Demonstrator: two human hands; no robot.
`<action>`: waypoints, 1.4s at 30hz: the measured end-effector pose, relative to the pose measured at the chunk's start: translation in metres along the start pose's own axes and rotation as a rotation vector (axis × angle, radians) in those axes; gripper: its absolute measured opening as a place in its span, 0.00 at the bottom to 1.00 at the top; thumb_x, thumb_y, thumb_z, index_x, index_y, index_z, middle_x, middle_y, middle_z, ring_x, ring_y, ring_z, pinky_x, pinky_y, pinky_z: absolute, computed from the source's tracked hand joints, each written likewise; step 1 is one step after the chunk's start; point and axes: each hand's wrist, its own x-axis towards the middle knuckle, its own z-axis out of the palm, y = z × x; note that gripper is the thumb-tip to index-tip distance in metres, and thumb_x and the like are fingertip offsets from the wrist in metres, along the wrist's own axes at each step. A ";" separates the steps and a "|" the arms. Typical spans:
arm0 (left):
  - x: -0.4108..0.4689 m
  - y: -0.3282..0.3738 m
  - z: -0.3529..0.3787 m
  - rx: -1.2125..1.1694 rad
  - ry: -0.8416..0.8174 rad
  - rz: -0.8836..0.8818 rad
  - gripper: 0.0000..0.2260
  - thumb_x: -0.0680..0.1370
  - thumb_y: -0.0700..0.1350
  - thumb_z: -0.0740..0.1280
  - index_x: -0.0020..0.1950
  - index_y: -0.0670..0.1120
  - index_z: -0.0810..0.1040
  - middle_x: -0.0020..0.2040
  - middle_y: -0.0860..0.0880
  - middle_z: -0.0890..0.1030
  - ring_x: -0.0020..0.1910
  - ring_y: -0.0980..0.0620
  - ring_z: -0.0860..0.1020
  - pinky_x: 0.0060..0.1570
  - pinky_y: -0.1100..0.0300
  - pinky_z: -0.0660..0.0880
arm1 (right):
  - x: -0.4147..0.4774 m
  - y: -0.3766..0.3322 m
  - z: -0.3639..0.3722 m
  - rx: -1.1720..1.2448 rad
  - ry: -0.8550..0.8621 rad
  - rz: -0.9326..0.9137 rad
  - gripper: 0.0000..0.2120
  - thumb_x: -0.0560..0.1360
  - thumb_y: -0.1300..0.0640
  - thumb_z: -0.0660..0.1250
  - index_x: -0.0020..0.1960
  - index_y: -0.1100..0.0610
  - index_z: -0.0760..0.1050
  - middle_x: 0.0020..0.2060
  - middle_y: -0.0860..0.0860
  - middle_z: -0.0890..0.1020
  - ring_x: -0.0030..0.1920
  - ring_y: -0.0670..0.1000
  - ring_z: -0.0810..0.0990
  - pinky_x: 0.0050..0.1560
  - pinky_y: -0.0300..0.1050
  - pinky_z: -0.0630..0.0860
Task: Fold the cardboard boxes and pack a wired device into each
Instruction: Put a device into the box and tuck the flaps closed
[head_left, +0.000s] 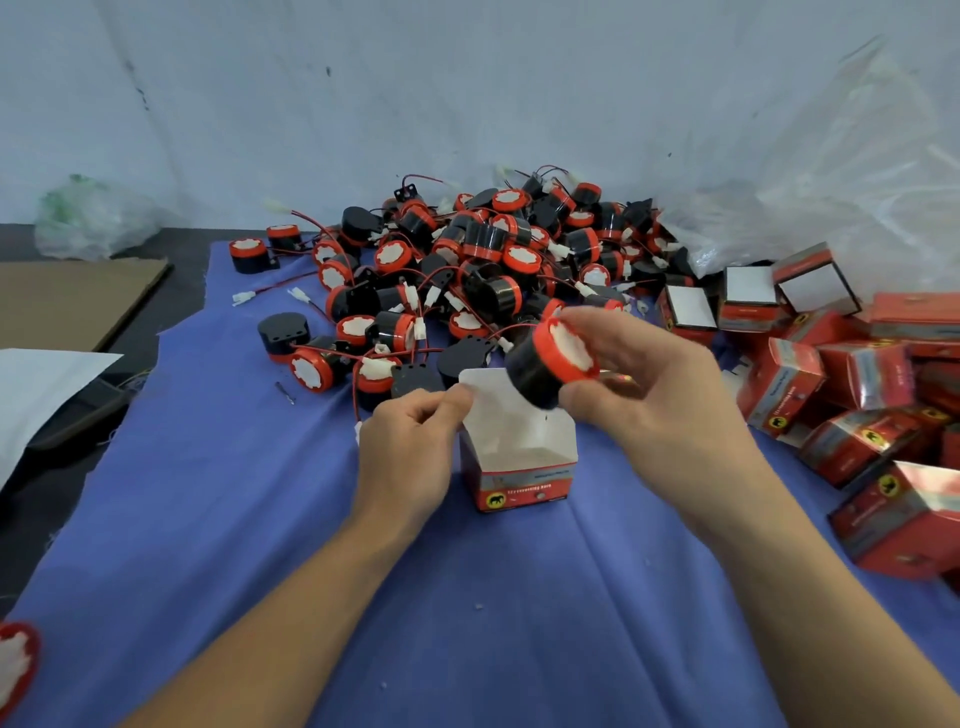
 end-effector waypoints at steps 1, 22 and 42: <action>0.000 0.000 0.001 -0.006 -0.022 0.003 0.20 0.81 0.57 0.67 0.35 0.45 0.81 0.35 0.51 0.81 0.33 0.54 0.76 0.38 0.51 0.75 | -0.009 -0.004 0.000 -0.067 -0.042 -0.019 0.25 0.69 0.61 0.75 0.63 0.42 0.81 0.55 0.36 0.85 0.57 0.39 0.83 0.56 0.35 0.79; -0.004 0.004 0.005 -0.136 -0.183 0.076 0.25 0.77 0.57 0.62 0.43 0.34 0.81 0.41 0.34 0.81 0.41 0.42 0.79 0.48 0.34 0.77 | -0.024 0.025 0.032 -1.304 -0.365 -0.312 0.08 0.76 0.53 0.66 0.55 0.48 0.78 0.47 0.45 0.85 0.55 0.55 0.79 0.54 0.50 0.59; -0.016 0.004 0.022 -0.016 -0.202 0.074 0.33 0.74 0.39 0.71 0.71 0.69 0.68 0.54 0.67 0.81 0.52 0.65 0.80 0.45 0.73 0.74 | -0.028 0.035 0.021 -0.345 0.435 -0.169 0.22 0.71 0.59 0.67 0.61 0.41 0.82 0.59 0.43 0.80 0.59 0.41 0.77 0.61 0.25 0.66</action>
